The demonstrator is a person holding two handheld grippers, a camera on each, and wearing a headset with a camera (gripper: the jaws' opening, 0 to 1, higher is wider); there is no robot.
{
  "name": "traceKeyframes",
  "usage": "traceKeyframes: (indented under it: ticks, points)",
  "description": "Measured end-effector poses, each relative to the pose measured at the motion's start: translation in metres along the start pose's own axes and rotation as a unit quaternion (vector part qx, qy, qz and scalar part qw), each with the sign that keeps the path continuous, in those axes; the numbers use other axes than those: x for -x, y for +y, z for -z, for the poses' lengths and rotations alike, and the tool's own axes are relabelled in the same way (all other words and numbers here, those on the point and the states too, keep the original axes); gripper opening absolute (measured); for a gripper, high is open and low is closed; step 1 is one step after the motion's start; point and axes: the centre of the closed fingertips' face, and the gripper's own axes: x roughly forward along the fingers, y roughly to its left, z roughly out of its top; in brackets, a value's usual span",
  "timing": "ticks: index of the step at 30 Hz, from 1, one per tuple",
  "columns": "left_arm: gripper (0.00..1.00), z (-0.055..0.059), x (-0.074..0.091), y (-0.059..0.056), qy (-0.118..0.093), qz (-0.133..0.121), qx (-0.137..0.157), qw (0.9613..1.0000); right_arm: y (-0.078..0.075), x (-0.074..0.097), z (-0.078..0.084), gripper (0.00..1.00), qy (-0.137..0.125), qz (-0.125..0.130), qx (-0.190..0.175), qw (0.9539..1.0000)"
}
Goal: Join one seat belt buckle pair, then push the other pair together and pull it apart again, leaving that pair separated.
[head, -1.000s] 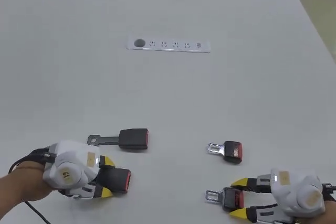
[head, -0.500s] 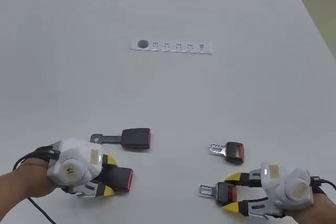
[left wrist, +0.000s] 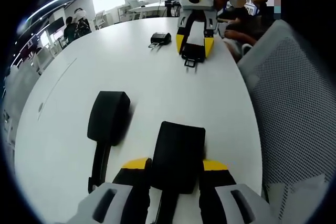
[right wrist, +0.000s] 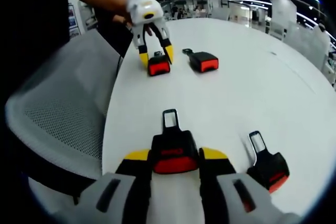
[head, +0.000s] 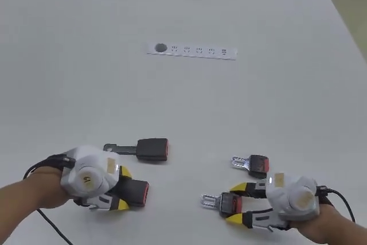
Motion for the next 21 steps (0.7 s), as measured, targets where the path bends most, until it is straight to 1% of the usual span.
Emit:
traceKeyframes:
  ticks: [5,6,8,9,10,11,13,14,15,16,21]
  points:
    - [0.37,0.0,0.0,0.0,0.002,0.0,-0.001,1.0,0.003,-0.015,-0.014,0.35,0.0,-0.003,0.002,1.0]
    - [0.37,0.0,0.0,-0.001,0.004,-0.001,-0.003,1.0,0.003,-0.019,-0.017,0.35,-0.003,-0.006,0.007,1.0]
    - [0.37,0.0,0.0,-0.001,0.003,-0.001,-0.004,1.0,0.003,-0.027,-0.022,0.35,0.001,-0.005,0.006,1.0]
    - [0.37,0.0,0.0,-0.001,0.002,-0.001,-0.004,1.0,0.003,-0.031,-0.025,0.35,-0.001,-0.007,0.008,0.9999]
    - [0.37,0.0,0.0,-0.001,0.002,-0.001,-0.004,1.0,0.004,-0.032,-0.027,0.35,0.002,-0.006,0.006,1.0]
    - [0.37,0.0,-0.001,-0.001,0.002,-0.001,-0.004,1.0,0.004,-0.038,-0.033,0.35,0.0,-0.006,0.01,0.9999]
    - [0.37,0.0,-0.001,-0.001,0.004,-0.001,-0.005,1.0,0.005,-0.045,-0.038,0.35,0.002,-0.007,0.012,0.9999]
    - [0.37,0.0,-0.001,-0.001,0.004,-0.001,-0.004,1.0,0.006,-0.046,-0.039,0.35,0.004,-0.006,0.009,0.9999]
    - [0.37,0.0,-0.001,-0.001,0.004,-0.001,-0.003,1.0,0.006,-0.052,-0.044,0.35,-0.001,-0.009,0.011,0.9999]
    - [0.37,0.0,-0.001,-0.001,0.005,-0.001,-0.004,1.0,0.007,-0.054,-0.045,0.35,0.0,-0.009,0.009,0.9999]
    - [0.37,0.0,-0.001,-0.001,0.007,0.0,-0.005,1.0,0.01,-0.07,-0.063,0.35,-0.006,-0.009,0.009,0.9999]
